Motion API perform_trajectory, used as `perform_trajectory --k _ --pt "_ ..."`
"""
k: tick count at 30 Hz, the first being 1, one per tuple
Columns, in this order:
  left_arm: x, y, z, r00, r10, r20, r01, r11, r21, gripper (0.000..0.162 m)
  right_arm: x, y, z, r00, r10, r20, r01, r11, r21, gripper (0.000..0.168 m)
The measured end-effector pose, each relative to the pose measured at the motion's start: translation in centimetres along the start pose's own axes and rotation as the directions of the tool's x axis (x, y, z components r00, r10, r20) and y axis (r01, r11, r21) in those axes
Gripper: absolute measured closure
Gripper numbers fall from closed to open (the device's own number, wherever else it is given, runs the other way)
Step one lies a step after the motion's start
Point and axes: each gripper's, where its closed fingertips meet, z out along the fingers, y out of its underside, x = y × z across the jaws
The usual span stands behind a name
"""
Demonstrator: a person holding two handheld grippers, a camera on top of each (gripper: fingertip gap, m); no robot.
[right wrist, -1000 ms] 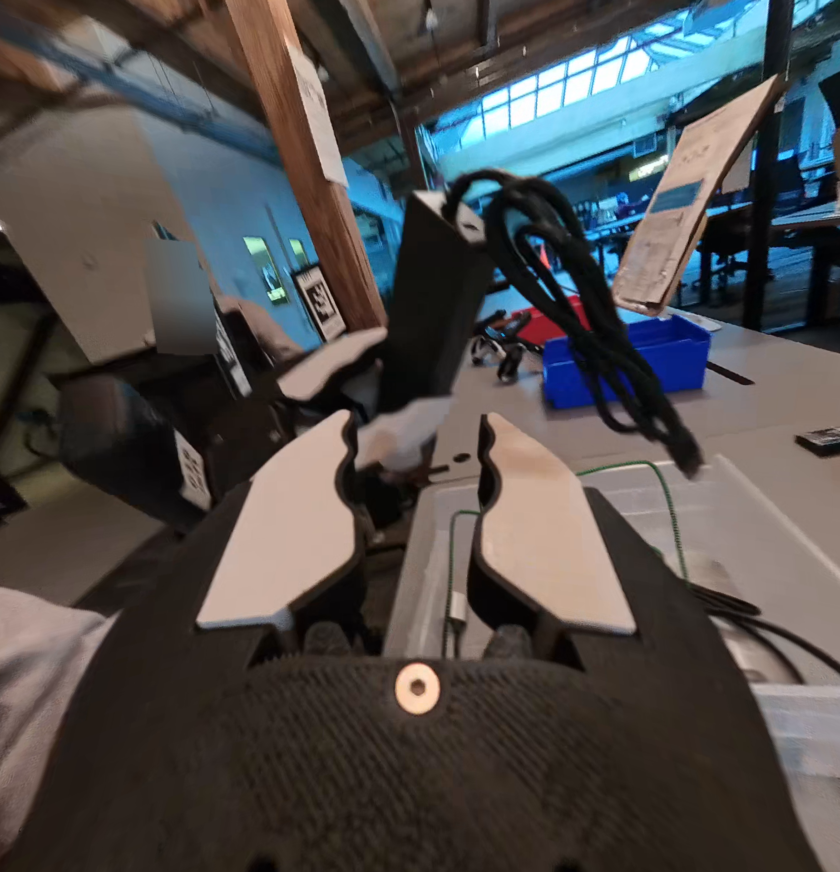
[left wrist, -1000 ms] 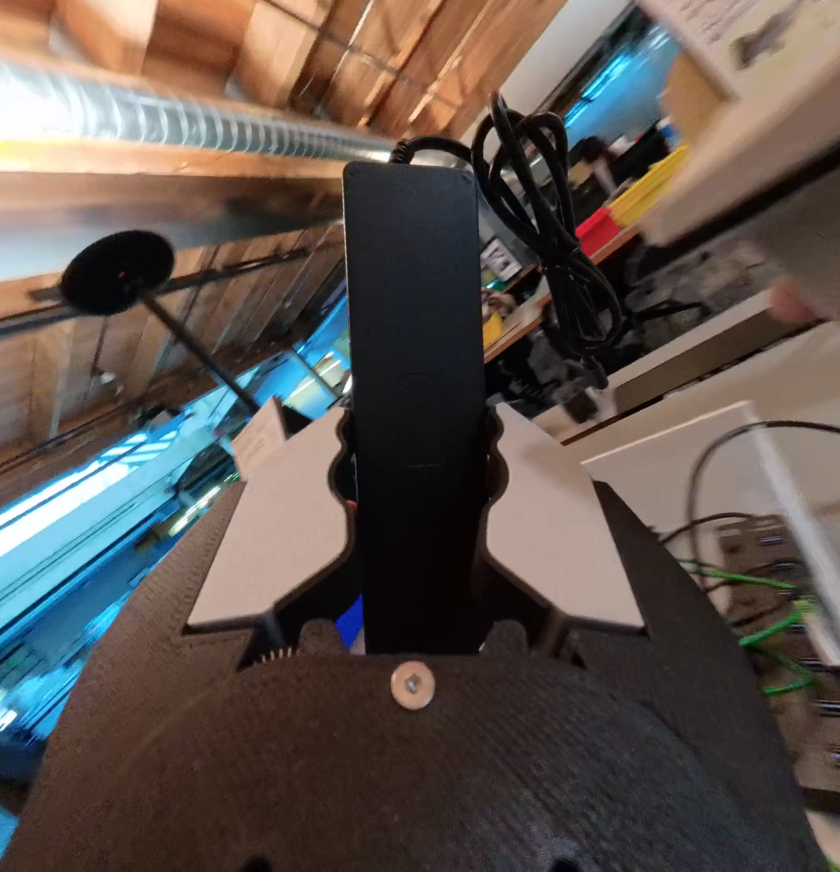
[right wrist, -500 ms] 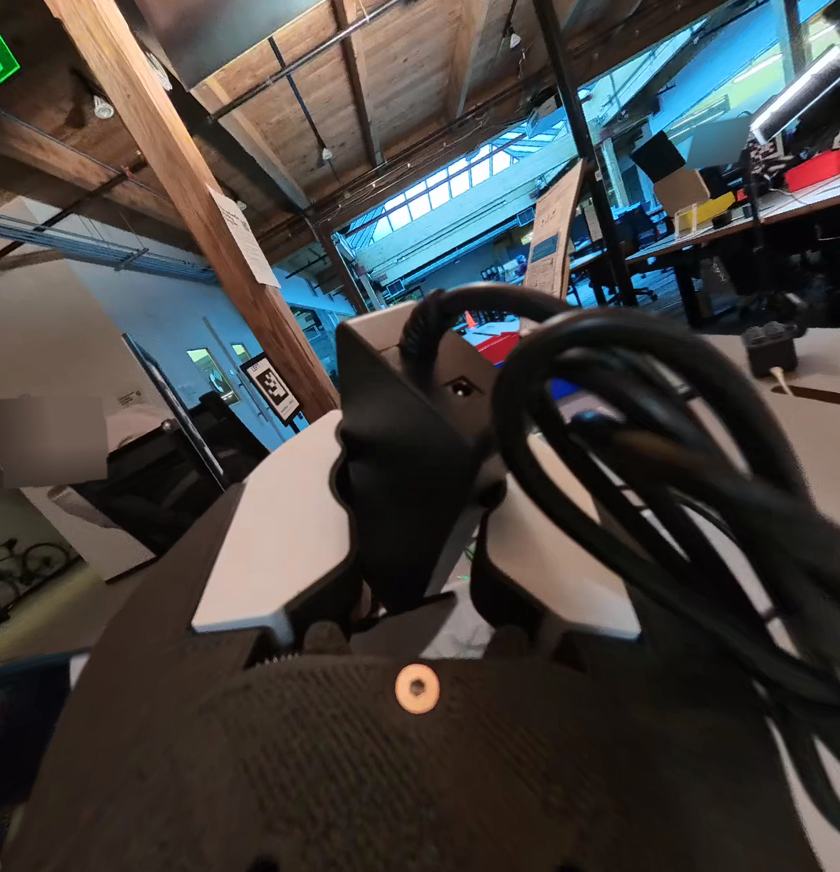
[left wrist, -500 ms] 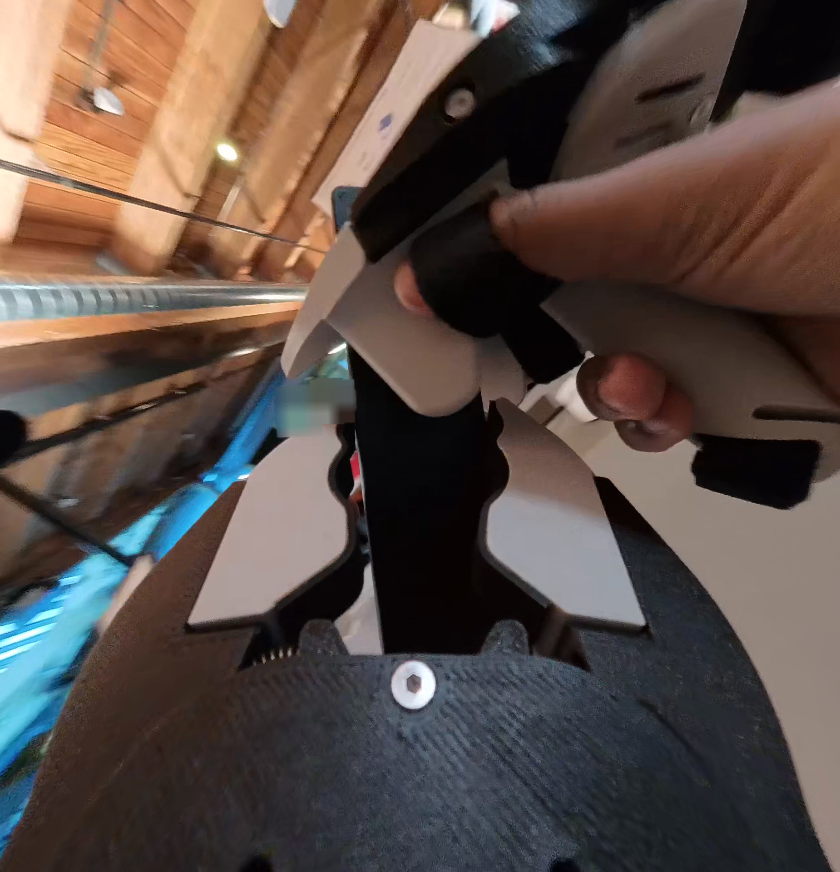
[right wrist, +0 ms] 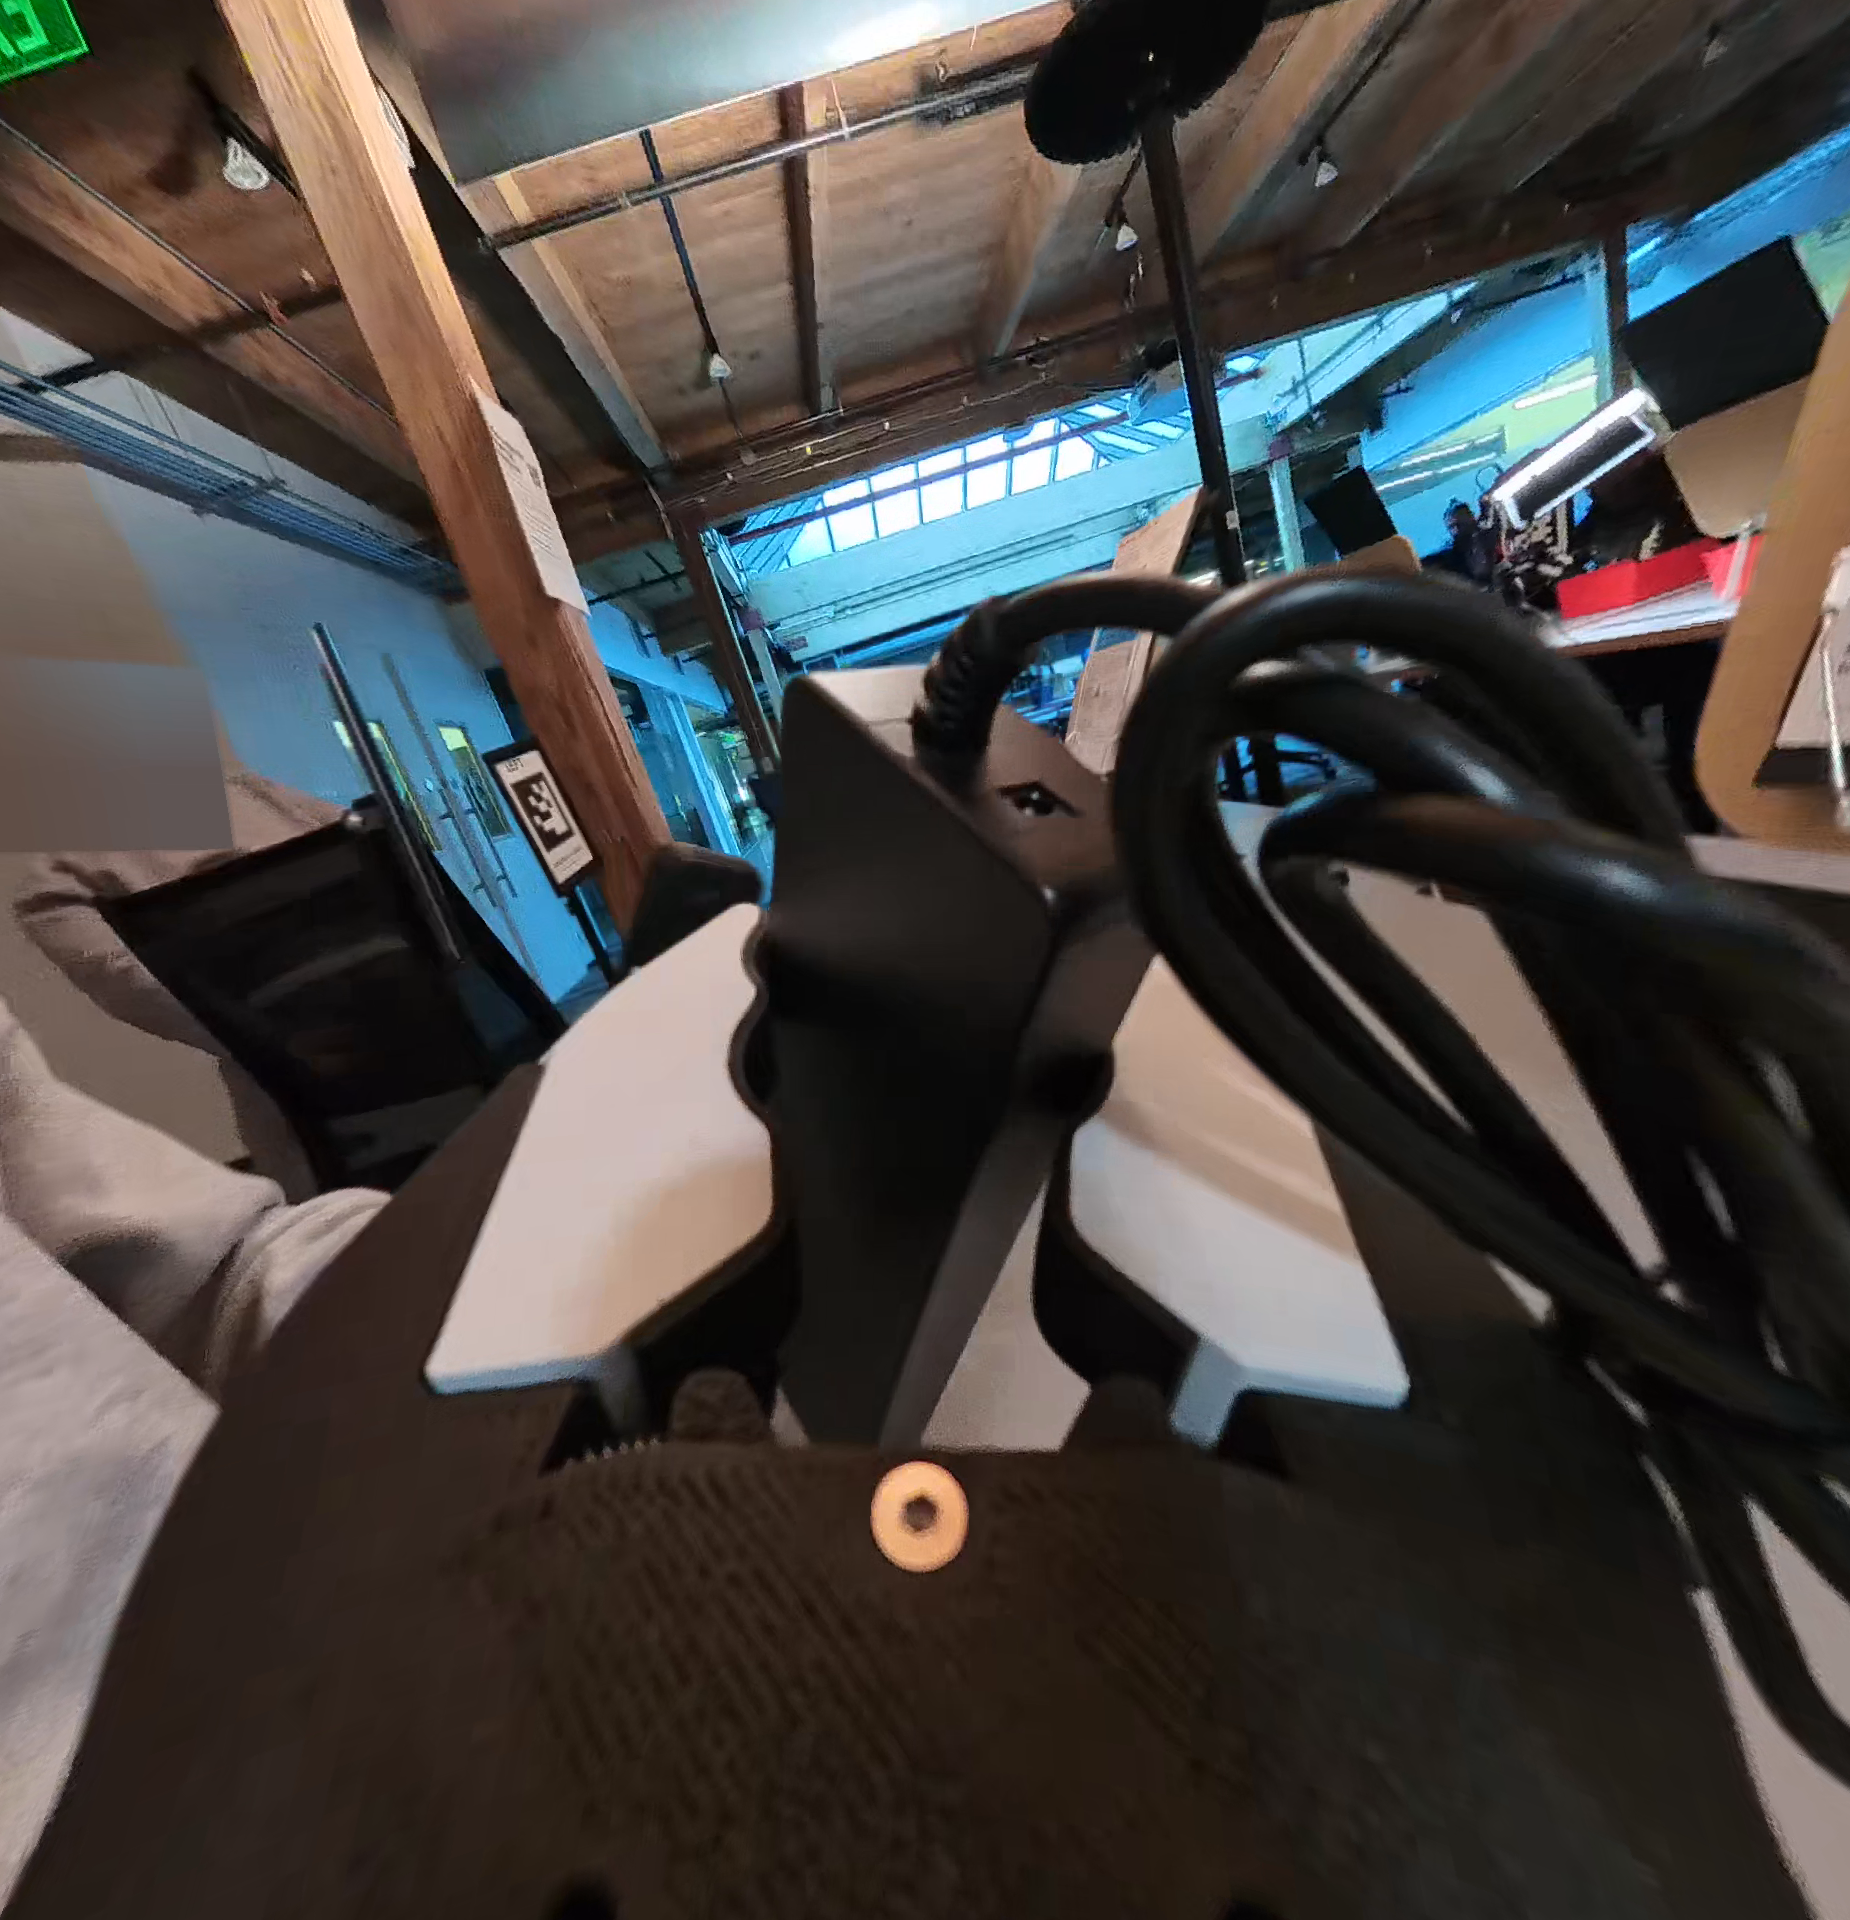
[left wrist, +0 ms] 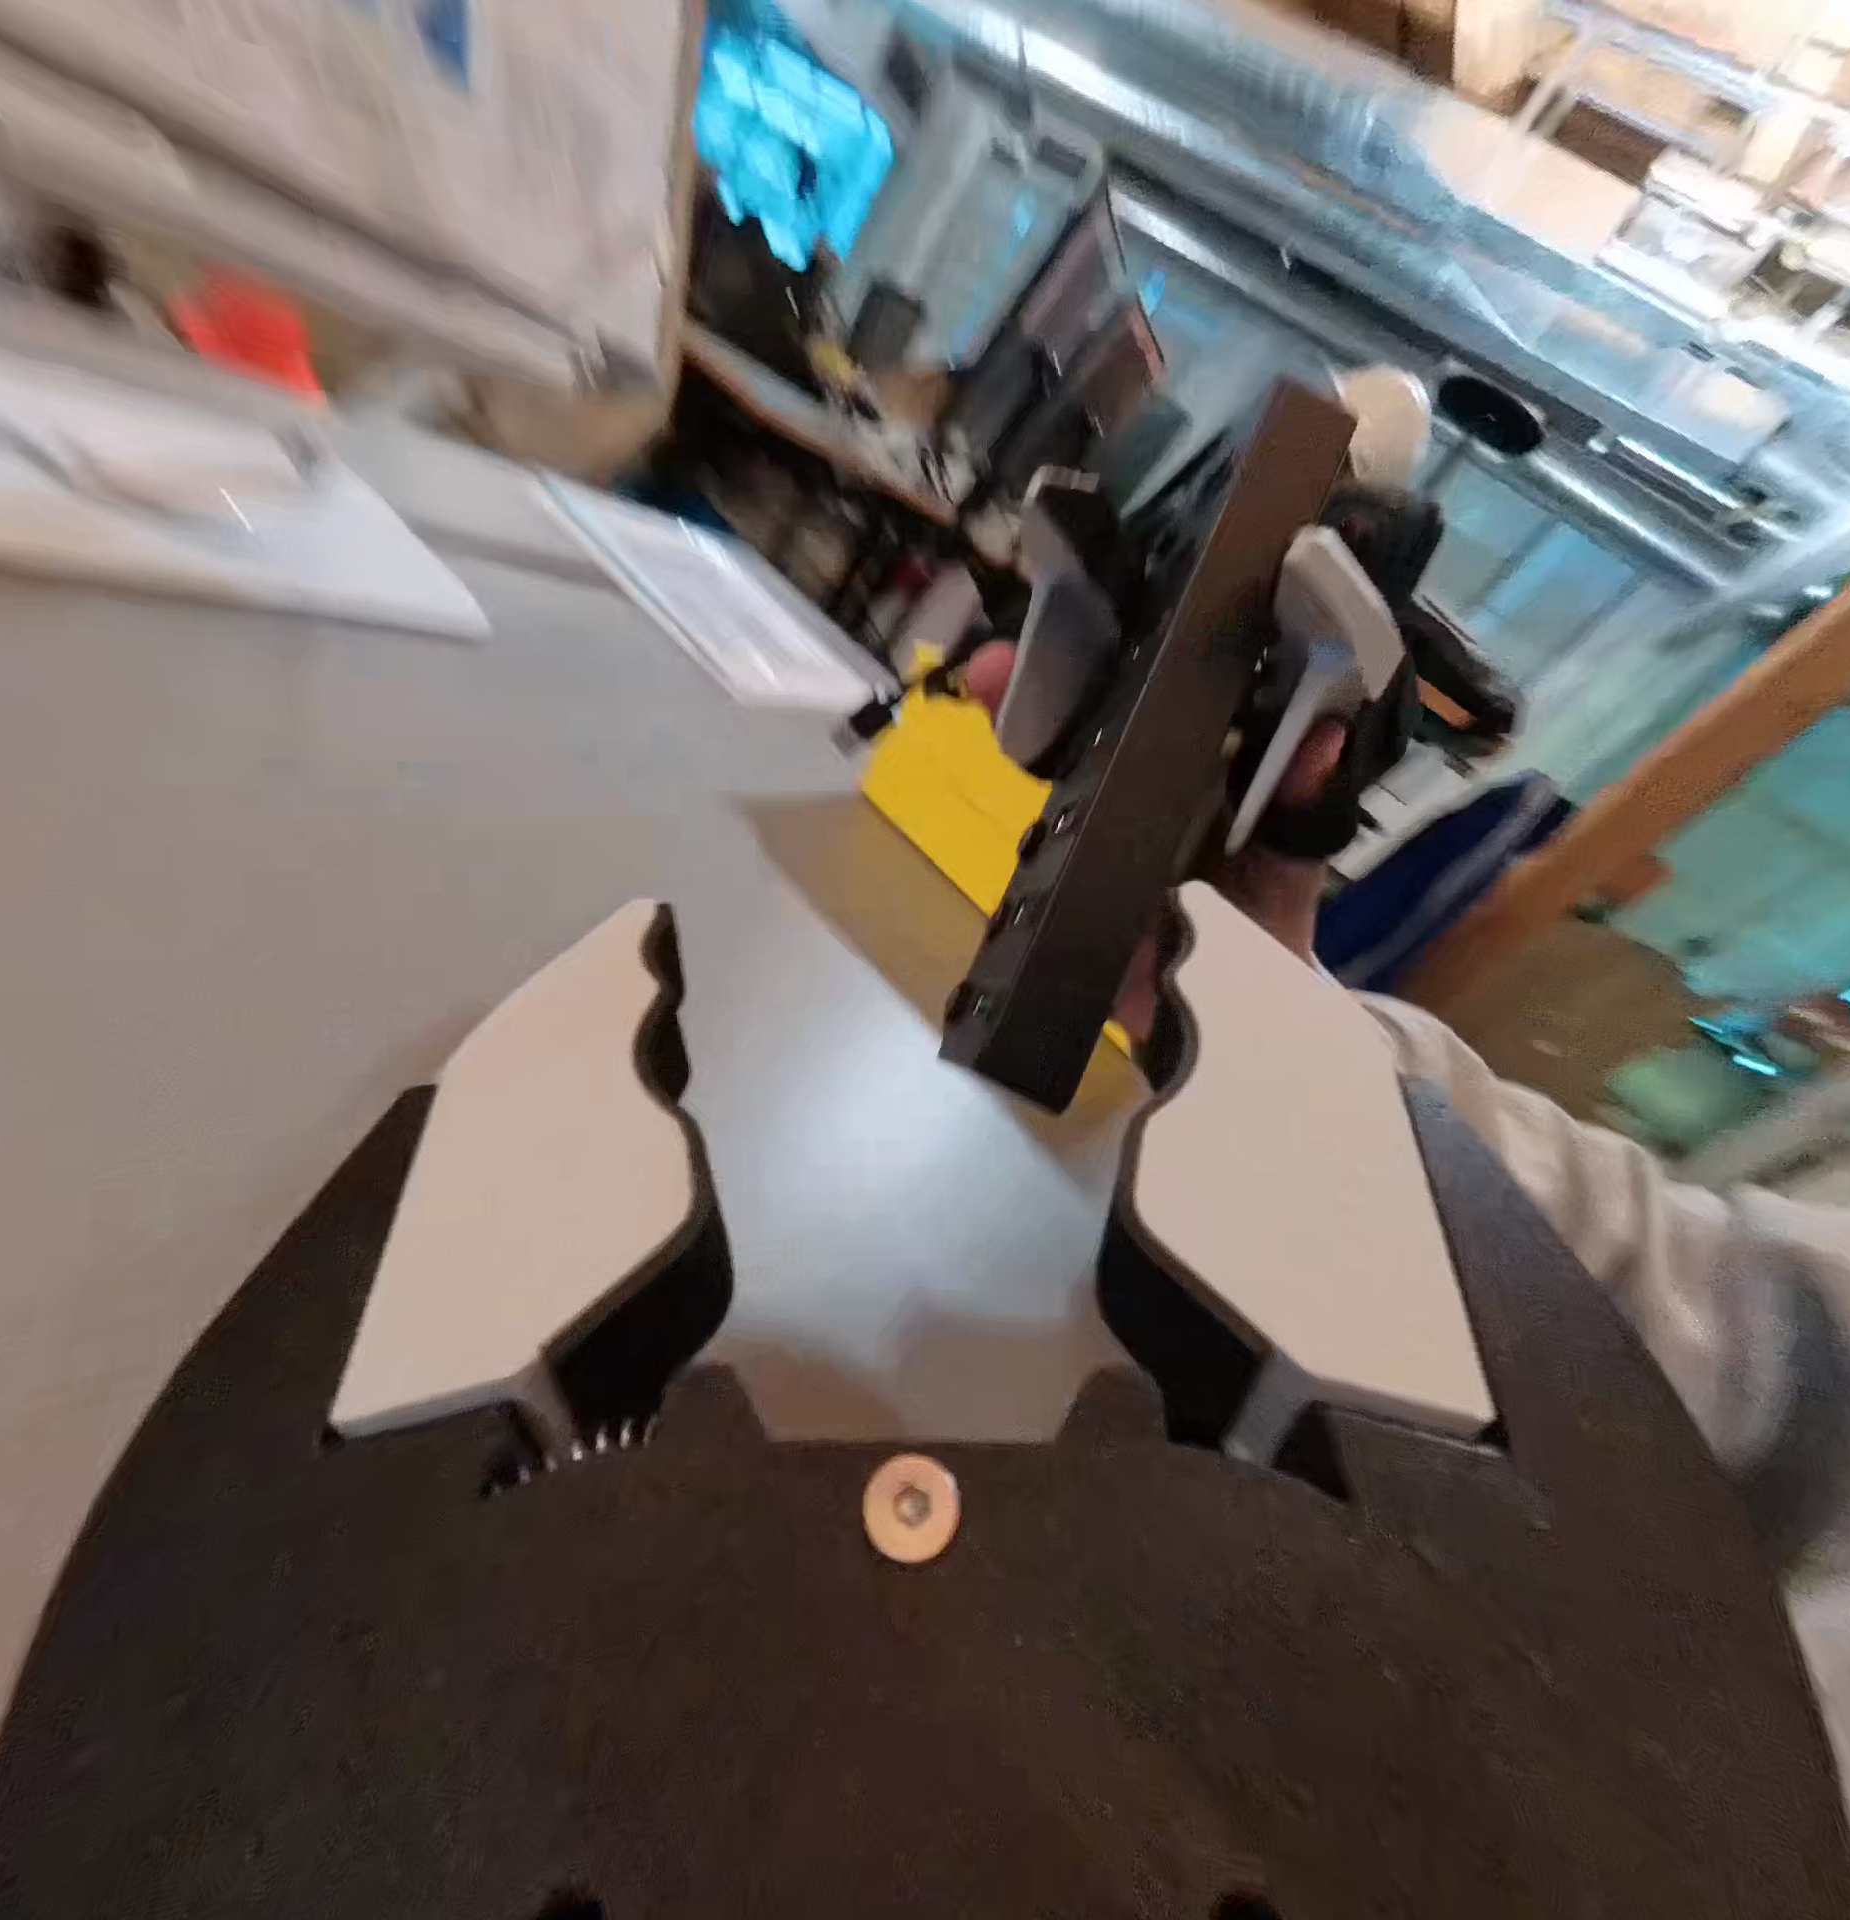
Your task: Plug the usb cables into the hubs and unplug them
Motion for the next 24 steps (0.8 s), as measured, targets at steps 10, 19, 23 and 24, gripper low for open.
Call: perform_trajectory --k 10,19,23,24 --pt "4.1 7.9 2.2 0.962 0.262 -0.077 -0.270 0.955 -0.122 0.071 -0.2 2.9 -2.4 0.971 0.235 0.050 -0.238 0.968 0.077 0.116" --pt "1.5 4.1 0.2 0.708 0.677 0.201 -0.683 0.729 -0.052 0.136 -0.1 5.9 -1.0 0.940 0.341 0.017 -0.341 0.940 0.003 0.105" --pt "0.0 2.1 -1.1 0.301 0.871 0.388 -0.895 0.398 -0.200 0.136 1.1 7.7 -1.0 0.918 0.387 -0.081 -0.392 0.919 -0.043 0.103" --pt "-0.2 1.9 -1.2 0.238 0.884 0.403 -0.910 0.348 -0.226 0.135 1.0 7.9 -0.9 0.915 0.396 -0.083 -0.401 0.914 -0.063 0.108"
